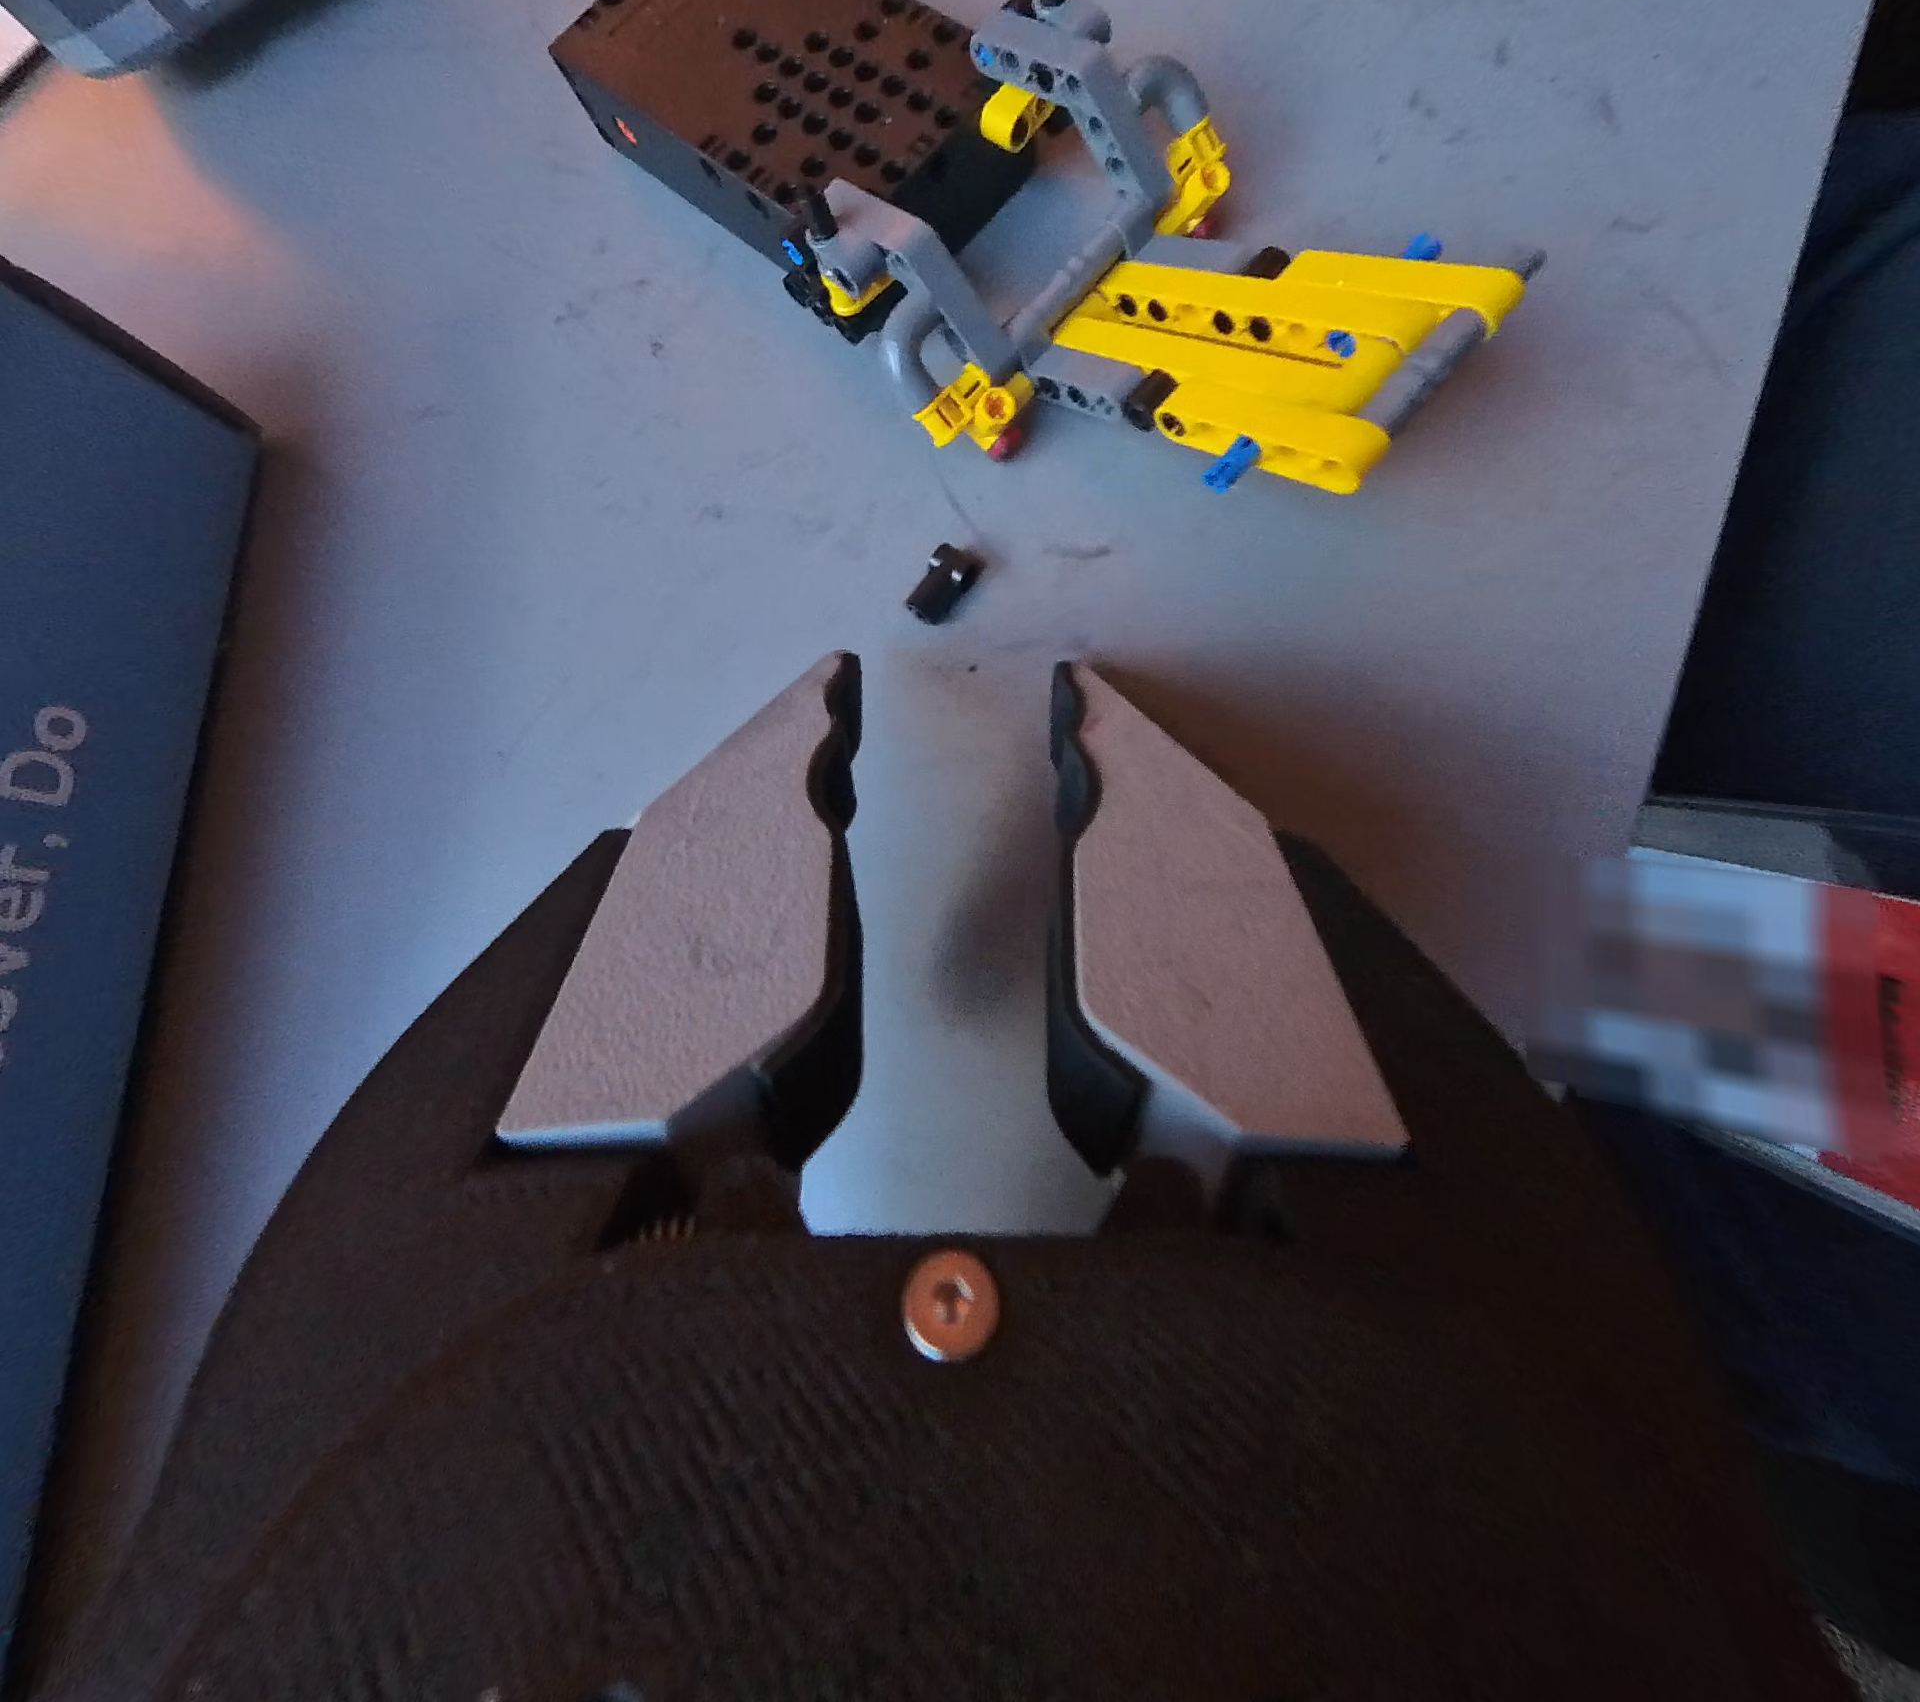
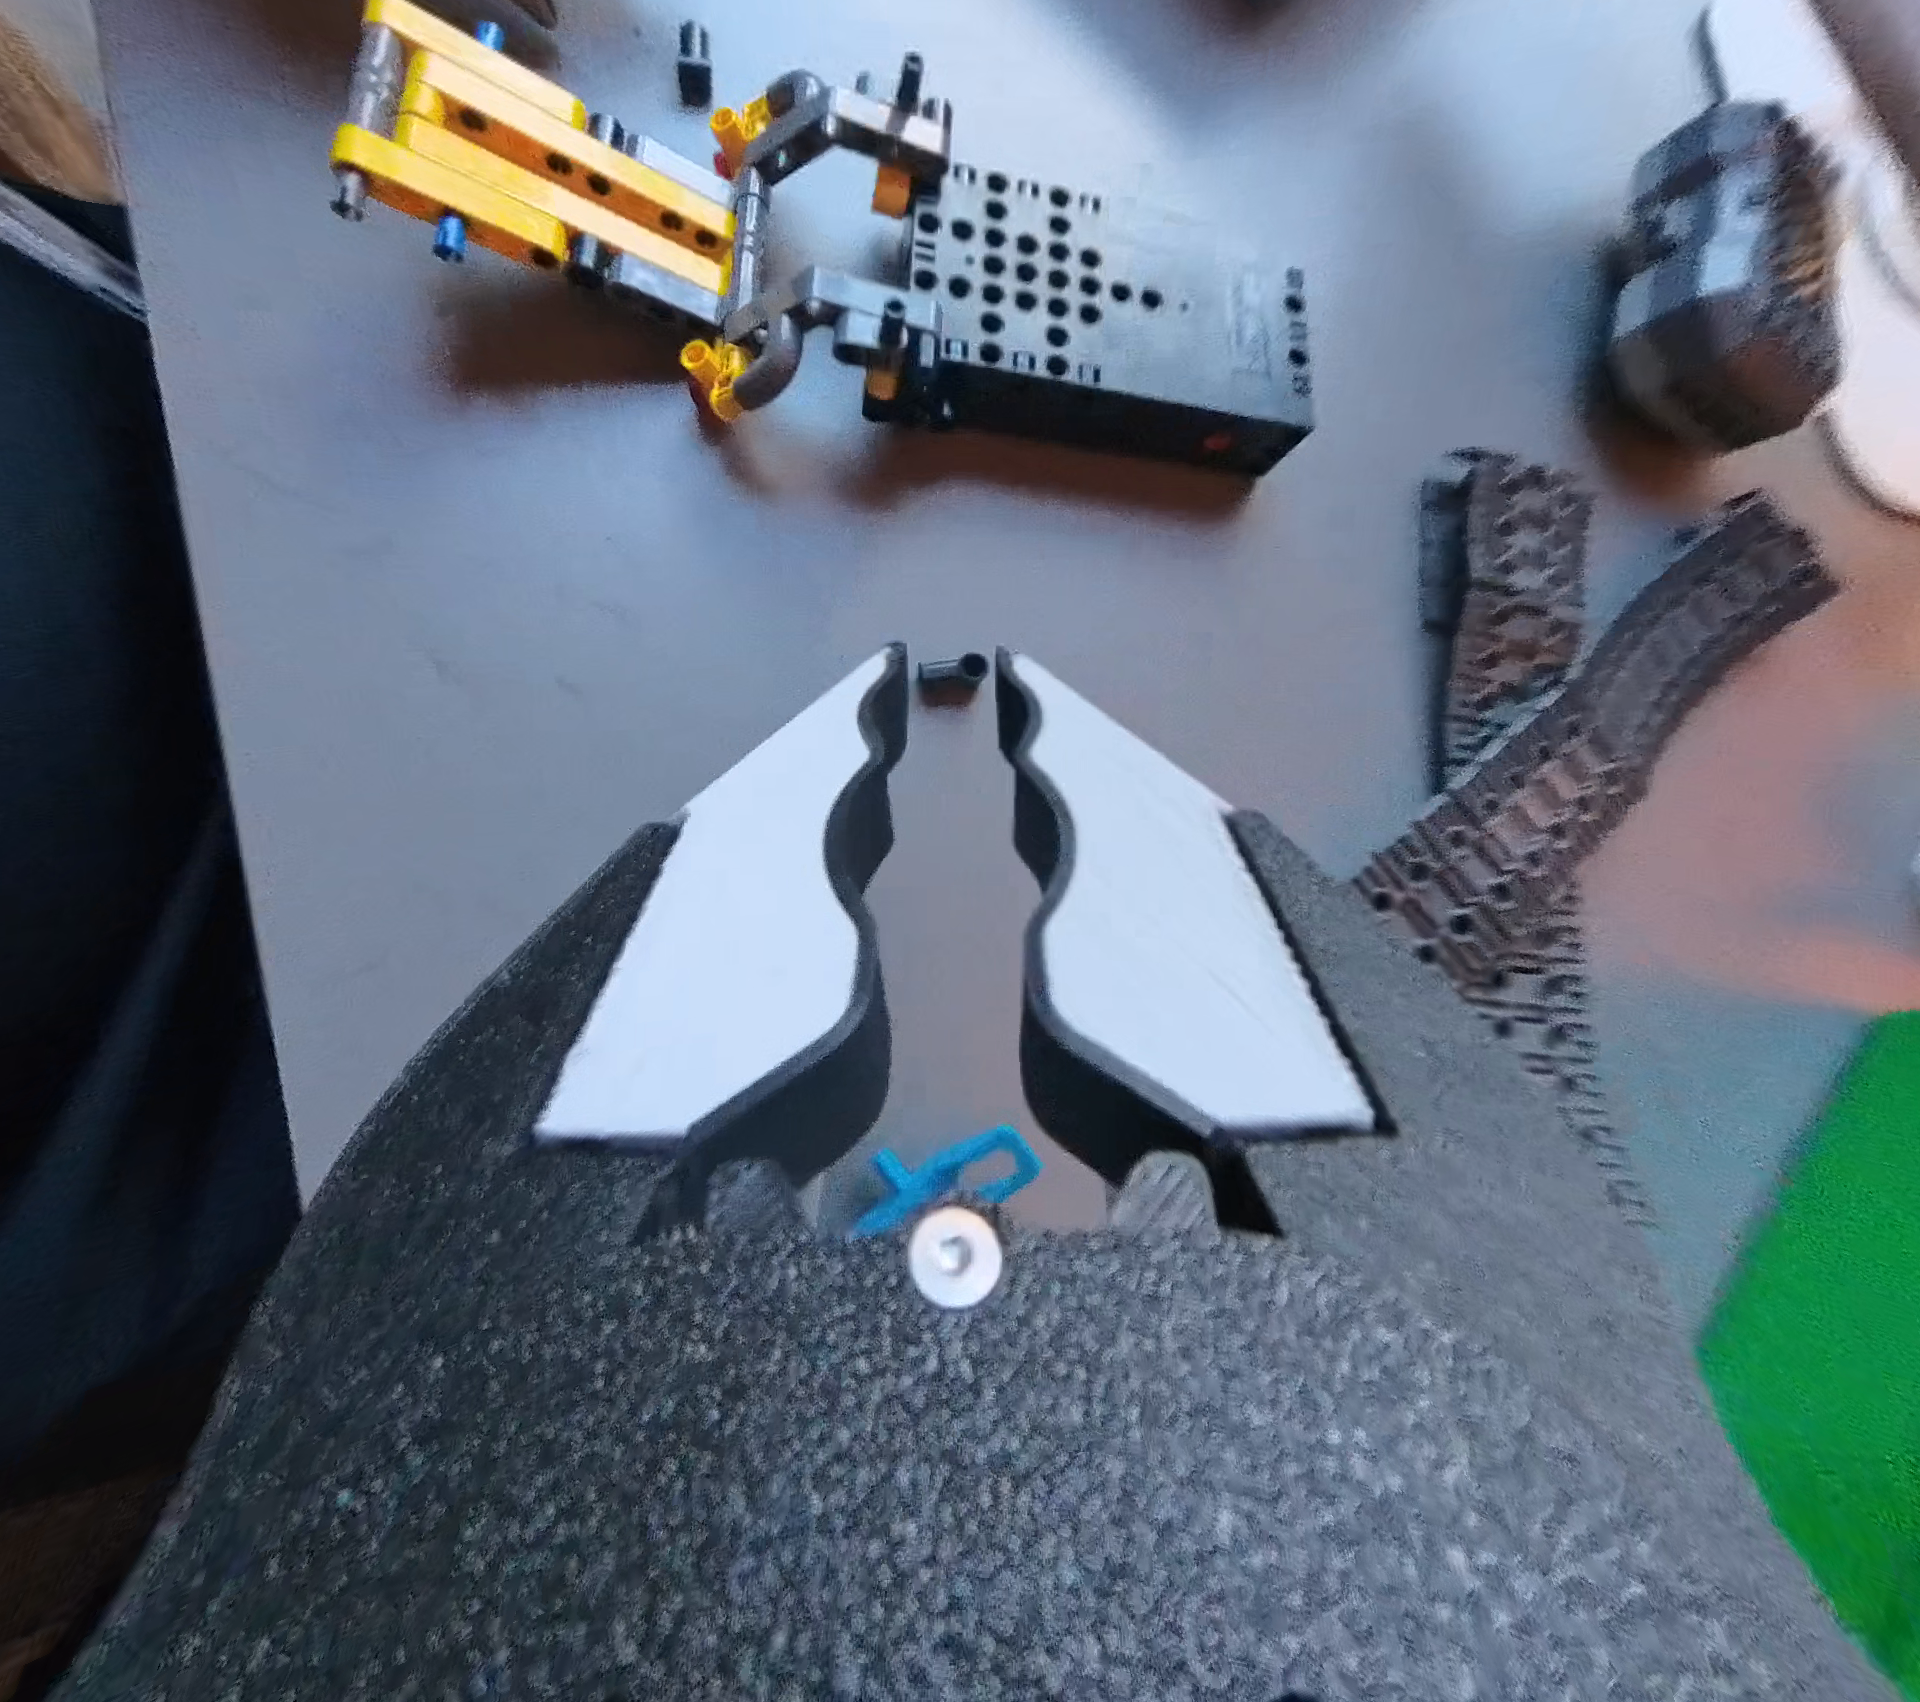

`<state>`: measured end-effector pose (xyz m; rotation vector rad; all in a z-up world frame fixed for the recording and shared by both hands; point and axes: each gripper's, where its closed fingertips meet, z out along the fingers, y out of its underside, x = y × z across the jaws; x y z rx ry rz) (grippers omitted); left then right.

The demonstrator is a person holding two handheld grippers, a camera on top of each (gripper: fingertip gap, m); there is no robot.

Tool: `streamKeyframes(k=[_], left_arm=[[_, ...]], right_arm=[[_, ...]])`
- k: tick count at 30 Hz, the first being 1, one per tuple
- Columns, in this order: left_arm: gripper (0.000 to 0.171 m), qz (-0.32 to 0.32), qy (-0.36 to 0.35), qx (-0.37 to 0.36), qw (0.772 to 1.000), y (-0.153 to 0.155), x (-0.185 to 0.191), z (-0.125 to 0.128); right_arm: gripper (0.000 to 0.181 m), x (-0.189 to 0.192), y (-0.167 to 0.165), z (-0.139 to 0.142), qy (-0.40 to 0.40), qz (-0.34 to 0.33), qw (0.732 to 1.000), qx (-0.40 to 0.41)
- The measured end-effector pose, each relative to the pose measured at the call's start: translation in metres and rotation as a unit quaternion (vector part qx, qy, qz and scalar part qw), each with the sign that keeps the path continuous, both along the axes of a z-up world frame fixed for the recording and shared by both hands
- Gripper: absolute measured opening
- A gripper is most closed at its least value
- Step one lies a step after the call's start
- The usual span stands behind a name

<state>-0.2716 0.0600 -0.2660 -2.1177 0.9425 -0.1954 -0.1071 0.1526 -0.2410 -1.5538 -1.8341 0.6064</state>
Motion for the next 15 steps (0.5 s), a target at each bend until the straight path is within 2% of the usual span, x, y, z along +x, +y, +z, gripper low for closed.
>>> streamKeyframes(k=[7, 12, 15], left_arm=[[0.03, -0.004, -0.014, -0.013, 1.0, 0.013, -0.006, -0.002], [0.027, -0.041, -0.006, -0.016, 0.999, 0.018, 0.004, -0.004], [0.014, -0.07, -0.01, -0.021, 0.997, 0.018, 0.016, -0.006]], right_arm=[[0.016, -0.009, 0.007, -0.024, -0.018, -0.034, 0.997, -0.073], [0.021, -0.008, 0.005, -0.034, -0.04, -0.034, 0.996, -0.07], [0.019, -0.008, 0.004, -0.035, -0.037, -0.034, 0.996, -0.078]])
